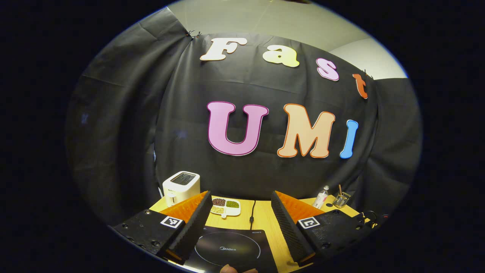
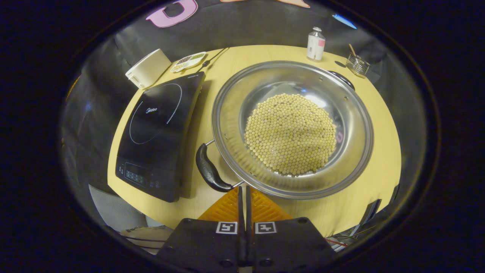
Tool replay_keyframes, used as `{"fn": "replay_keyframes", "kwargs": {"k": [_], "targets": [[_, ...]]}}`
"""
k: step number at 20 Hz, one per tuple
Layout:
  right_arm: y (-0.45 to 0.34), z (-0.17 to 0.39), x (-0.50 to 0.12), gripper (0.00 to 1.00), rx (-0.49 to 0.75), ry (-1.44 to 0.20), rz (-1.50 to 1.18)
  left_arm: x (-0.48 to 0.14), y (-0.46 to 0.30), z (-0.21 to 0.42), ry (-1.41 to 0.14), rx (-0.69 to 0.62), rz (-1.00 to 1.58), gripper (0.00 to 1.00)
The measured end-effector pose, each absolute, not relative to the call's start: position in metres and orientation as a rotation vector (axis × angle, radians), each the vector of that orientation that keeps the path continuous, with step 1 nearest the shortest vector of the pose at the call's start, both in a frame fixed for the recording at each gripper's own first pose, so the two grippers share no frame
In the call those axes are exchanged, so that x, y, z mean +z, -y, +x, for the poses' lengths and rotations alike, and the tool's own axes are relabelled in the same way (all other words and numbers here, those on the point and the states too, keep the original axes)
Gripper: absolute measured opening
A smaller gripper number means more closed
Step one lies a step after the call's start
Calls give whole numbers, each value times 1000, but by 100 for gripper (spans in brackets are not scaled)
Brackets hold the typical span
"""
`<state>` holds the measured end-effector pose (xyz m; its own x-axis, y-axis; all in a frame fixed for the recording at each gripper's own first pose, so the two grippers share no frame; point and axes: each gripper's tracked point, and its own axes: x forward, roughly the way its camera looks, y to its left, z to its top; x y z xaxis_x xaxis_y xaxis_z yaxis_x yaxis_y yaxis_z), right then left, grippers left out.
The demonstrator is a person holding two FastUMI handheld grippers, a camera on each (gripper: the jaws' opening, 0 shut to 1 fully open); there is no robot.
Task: First push the handle of the pot to place it horizontally, then grasp the pot with both hands and set it on the induction cooktop.
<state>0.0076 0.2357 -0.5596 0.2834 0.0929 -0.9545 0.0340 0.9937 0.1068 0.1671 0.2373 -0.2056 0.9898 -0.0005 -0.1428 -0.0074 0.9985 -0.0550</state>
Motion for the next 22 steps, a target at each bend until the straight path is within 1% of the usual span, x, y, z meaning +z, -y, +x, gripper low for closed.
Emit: {"fn": "replay_keyframes", "kwargs": {"k": [1, 2, 3, 4, 5, 6, 7, 8, 9, 10, 11, 12, 13, 14, 15, 16, 19, 20, 21, 22], "targets": [[-240, 12, -559, 3, 44, -1282, 120, -207, -238, 167, -146, 3, -54, 91], [-245, 16, -559, 0, 49, -1280, 132, -207, -238, 168, -148, 3, -53, 91], [-250, 20, -559, 0, 53, -1280, 146, -207, -238, 169, -148, 2, -52, 95], [-254, 24, -560, 0, 54, -1278, 159, -207, -239, 169, -147, 4, -49, 91], [-260, 30, -560, 0, 55, -1276, 175, -207, -239, 169, -147, 5, -48, 91], [-266, 34, -560, 3, 58, -1276, 193, -207, -241, 170, -149, 6, -51, 91], [-271, 40, -561, 0, 58, -1274, 210, -210, -242, 169, -155, 8, -55, 91], [-275, 44, -562, 3, 55, -1272, 226, -211, -243, 169, -160, 12, -59, 95], [-279, 51, -562, 0, 52, -1269, 240, -213, -244, 168, -164, 16, -60, 95], [-284, 55, -564, 3, 49, -1267, 256, -213, -246, 168, -165, 21, -59, 95], [-287, 61, -564, 3, 44, -1266, 275, -213, -249, 167, -165, 25, -56, 95], [-290, 66, -564, 0, 37, -1264, 298, -212, -251, 167, -163, 29, -53, 95], [-294, 71, -565, 0, 31, -1261, 319, -212, -253, 166, -163, 33, -50, 95], [-296, 76, -566, 3, 27, -1259, 335, -213, -255, 166, -166, 37, -49, 95], [-299, 80, -567, 3, 26, -1258, 341, -215, -257, 165, -169, 42, -49, 95], [-302, 83, -568, 0, 26, -1257, 342, -215, -258, 164, -173, 46, -50, 95], [-303, 88, -567, 0, 28, -1258, 339, -216, -262, 162, -177, 55, -47, 95], [-303, 87, -565, 3, 30, -1256, 342, -216, -261, 163, -181, 55, -47, 95], [-302, 87, -561, 0, 31, -1249, 345, -219, -260, 162, -187, 51, -50, 95], [-300, 89, -555, 3, 35, -1230, 355, -221, -256, 163, -195, 45, -55, 91]]}}
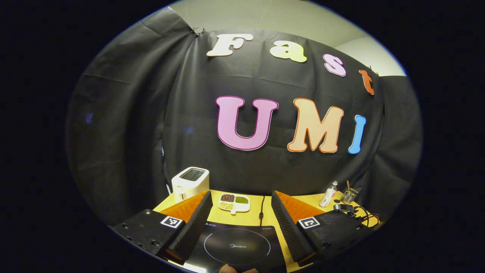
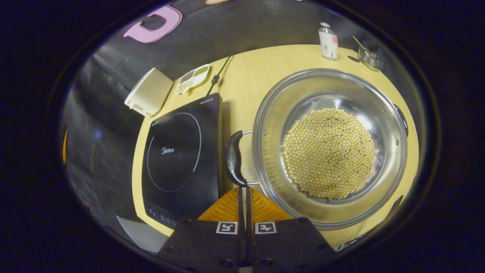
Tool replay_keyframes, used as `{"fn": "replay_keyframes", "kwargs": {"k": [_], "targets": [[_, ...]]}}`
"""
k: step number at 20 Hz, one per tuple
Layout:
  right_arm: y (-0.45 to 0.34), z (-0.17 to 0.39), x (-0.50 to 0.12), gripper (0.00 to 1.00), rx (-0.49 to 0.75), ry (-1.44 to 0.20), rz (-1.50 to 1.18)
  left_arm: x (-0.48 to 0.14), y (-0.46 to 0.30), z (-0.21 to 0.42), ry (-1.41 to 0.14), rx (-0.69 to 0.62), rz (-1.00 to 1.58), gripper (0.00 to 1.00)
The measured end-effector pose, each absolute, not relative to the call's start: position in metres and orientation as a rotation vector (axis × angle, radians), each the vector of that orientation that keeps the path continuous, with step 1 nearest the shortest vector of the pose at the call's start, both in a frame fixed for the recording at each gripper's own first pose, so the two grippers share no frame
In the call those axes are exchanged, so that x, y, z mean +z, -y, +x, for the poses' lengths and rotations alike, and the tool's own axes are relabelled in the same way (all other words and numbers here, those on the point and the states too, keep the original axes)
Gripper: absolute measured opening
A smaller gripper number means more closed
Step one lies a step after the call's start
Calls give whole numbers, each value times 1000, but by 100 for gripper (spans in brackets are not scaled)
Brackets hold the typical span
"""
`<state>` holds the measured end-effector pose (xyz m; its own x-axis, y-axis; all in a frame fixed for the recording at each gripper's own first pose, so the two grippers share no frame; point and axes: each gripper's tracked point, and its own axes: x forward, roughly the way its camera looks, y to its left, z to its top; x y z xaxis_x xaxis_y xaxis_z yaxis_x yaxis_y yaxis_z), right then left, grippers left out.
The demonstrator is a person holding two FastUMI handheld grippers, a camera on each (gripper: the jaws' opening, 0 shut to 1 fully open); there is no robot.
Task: First push the handle of the pot to place it horizontally, then grasp the pot with both hands and set it on the induction cooktop.
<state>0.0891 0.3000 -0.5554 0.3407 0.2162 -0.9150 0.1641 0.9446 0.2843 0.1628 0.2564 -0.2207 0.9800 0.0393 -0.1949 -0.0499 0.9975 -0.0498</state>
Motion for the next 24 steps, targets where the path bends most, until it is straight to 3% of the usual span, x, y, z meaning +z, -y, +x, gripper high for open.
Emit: {"fn": "replay_keyframes", "kwargs": {"k": [1, 4, 10, 12, 13, 14, 19, 20, 24], "targets": [[-297, 92, -549, 0, 38, -1211, 365, -222, -253, 163, -201, 38, -57, 95], [-272, 96, -530, 0, 16, -1142, 362, -229, -235, 166, -223, -8, -62, 95], [-176, 105, -500, 4, -119, -988, 330, -272, -175, 160, -349, -123, -63, 95], [-138, 100, -498, 10, -175, -975, 299, -288, -152, 156, -394, -164, -64, 95], [-116, 99, -496, 21, -197, -960, 272, -297, -141, 154, -416, -174, -70, 92], [-99, 100, -494, 23, -215, -949, 249, -304, -133, 154, -438, -176, -77, 95], [-25, 105, -493, 72, -237, -922, 142, -339, -100, 153, -544, -152, -76, 100], [-15, 108, -496, 82, -233, -923, 124, -350, -93, 152, -575, -153, -80, 96], [16, 118, -516, 84, -206, -940, 44, -397, -75, 147, -696, -121, -54, 96]]}}
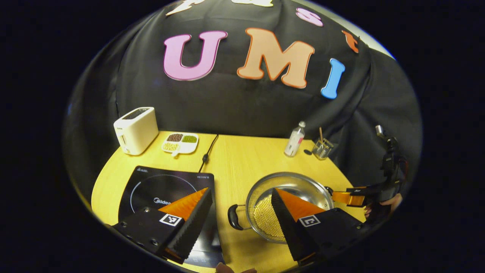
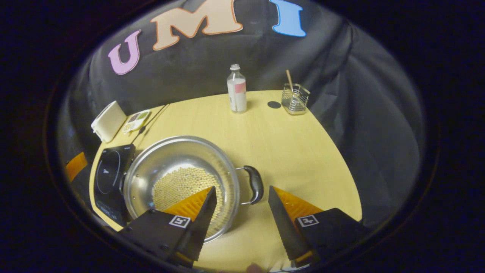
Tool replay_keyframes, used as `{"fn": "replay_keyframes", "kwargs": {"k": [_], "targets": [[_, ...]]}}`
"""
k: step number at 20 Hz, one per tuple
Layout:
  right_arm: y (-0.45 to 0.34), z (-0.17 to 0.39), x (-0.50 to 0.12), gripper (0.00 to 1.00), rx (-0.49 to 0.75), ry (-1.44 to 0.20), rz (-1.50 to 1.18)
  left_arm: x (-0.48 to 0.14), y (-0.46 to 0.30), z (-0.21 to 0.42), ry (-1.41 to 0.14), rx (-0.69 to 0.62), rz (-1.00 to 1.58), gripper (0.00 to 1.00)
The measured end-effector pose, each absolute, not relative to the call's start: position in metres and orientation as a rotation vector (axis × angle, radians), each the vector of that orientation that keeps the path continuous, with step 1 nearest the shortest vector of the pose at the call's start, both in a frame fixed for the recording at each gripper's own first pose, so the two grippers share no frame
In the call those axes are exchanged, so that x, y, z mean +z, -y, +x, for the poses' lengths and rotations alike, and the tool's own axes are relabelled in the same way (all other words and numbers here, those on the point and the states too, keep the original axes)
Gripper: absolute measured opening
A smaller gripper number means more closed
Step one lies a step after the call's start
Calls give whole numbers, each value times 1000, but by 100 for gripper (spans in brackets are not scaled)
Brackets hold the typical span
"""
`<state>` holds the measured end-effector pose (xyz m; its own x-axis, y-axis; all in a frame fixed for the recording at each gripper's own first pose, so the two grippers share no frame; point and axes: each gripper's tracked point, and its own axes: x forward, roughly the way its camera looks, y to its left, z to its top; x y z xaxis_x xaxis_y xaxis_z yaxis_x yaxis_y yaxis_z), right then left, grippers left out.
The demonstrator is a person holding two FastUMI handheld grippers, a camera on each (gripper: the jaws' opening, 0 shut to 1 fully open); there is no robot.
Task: First push the handle of the pot to place it horizontally, then grasp the pot with both hands and set it on the induction cooktop.
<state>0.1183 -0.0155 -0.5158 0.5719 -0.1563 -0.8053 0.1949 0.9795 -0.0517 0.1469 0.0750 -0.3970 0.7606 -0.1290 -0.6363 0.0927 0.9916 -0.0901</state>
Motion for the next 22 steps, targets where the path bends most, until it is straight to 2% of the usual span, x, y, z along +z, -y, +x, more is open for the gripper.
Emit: {"fn": "replay_keyframes", "kwargs": {"k": [3, 9, 16, 17, 18, 19, 20, 21, 22], "targets": [[16, 128, -535, 87, -147, -974, 43, -427, -75, 147, -756, -79, -32, 96], [22, 141, -569, 84, -81, -1045, 78, -484, -78, 143, -899, 0, -20, 96], [10, 142, -585, 85, -4, -1090, 139, -536, -79, 137, -1031, 20, 12, 91], [11, 144, -583, 70, -6, -1089, 131, -538, -81, 138, -1032, 40, 8, 85], [12, 144, -586, 62, -7, -1093, 125, -541, -83, 139, -1038, 56, 3, 83], [12, 145, -587, 60, -13, -1095, 136, -541, -82, 140, -1033, 60, -7, 72], [10, 144, -585, 60, -16, -1101, 151, -540, -82, 141, -1032, 52, -11, 71], [11, 145, -583, 55, -21, -1102, 152, -538, -81, 138, -1043, 41, -16, 69], [10, 143, -586, 55, -22, -1104, 141, -538, -81, 138, -1048, 42, -26, 67]]}}
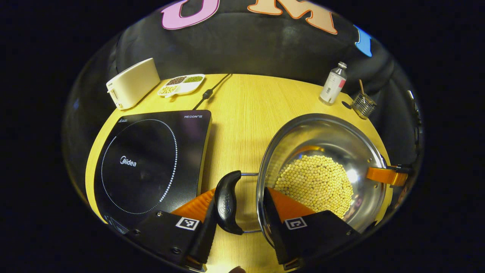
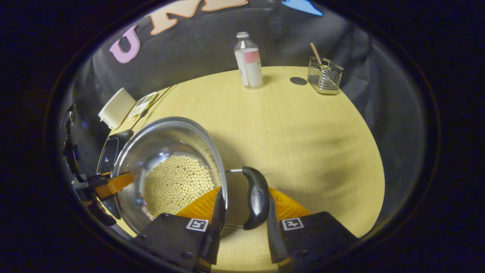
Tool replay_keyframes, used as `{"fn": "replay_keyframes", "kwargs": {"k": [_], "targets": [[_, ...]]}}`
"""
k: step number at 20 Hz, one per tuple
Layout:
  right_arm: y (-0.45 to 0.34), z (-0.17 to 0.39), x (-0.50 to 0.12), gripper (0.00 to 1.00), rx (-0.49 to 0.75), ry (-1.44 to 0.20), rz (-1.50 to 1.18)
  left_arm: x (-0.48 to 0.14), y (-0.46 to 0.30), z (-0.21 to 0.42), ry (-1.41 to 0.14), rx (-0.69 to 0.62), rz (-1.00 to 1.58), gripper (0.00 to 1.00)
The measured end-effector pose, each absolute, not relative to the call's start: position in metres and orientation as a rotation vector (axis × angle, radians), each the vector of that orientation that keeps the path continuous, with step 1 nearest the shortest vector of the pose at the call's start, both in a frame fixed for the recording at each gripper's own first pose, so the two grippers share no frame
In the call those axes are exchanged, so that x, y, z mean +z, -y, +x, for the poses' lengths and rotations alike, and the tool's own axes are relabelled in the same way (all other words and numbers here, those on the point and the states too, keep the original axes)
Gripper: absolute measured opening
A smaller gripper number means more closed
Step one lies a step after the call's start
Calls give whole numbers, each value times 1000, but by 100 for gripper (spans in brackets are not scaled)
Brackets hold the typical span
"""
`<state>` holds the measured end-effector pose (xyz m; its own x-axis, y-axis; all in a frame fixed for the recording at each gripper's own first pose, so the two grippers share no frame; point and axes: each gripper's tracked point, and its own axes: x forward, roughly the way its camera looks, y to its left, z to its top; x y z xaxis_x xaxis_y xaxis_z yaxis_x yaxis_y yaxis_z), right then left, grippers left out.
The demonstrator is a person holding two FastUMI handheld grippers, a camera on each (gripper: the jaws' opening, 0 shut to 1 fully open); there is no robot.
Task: First push the handle of the pot to place it horizontally, then grasp the pot with both hands and set it on the induction cooktop.
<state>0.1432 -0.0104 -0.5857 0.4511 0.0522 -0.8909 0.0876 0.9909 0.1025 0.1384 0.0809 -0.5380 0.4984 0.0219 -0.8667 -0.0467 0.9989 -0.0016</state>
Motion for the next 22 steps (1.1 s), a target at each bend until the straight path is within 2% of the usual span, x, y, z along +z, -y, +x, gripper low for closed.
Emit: {"fn": "replay_keyframes", "kwargs": {"k": [1, 2, 5, 6, 7, 8, 17, 22], "targets": [[11, 147, -589, 54, -24, -1106, 137, -537, -81, 136, -1058, 51, -33, 64], [8, 141, -582, 45, -25, -1113, 140, -536, -82, 132, -1072, 64, -42, 64], [4, 136, -571, 40, -27, -1123, 180, -518, -83, 130, -1048, 50, -7, 63], [1, 136, -565, 45, -26, -1113, 190, -509, -84, 132, -1031, 37, 16, 63], [-3, 137, -559, 40, -27, -1109, 198, -500, -88, 133, -1014, 30, 33, 64], [-8, 136, -554, 45, -26, -1106, 208, -493, -92, 132, -1018, 37, 35, 63], [-111, 152, -526, 45, 22, -1075, 236, -443, -188, 134, -968, 69, 51, 62], [-196, 157, -519, 45, -17, -1058, 208, -440, -270, 136, -963, 29, 14, 62]]}}
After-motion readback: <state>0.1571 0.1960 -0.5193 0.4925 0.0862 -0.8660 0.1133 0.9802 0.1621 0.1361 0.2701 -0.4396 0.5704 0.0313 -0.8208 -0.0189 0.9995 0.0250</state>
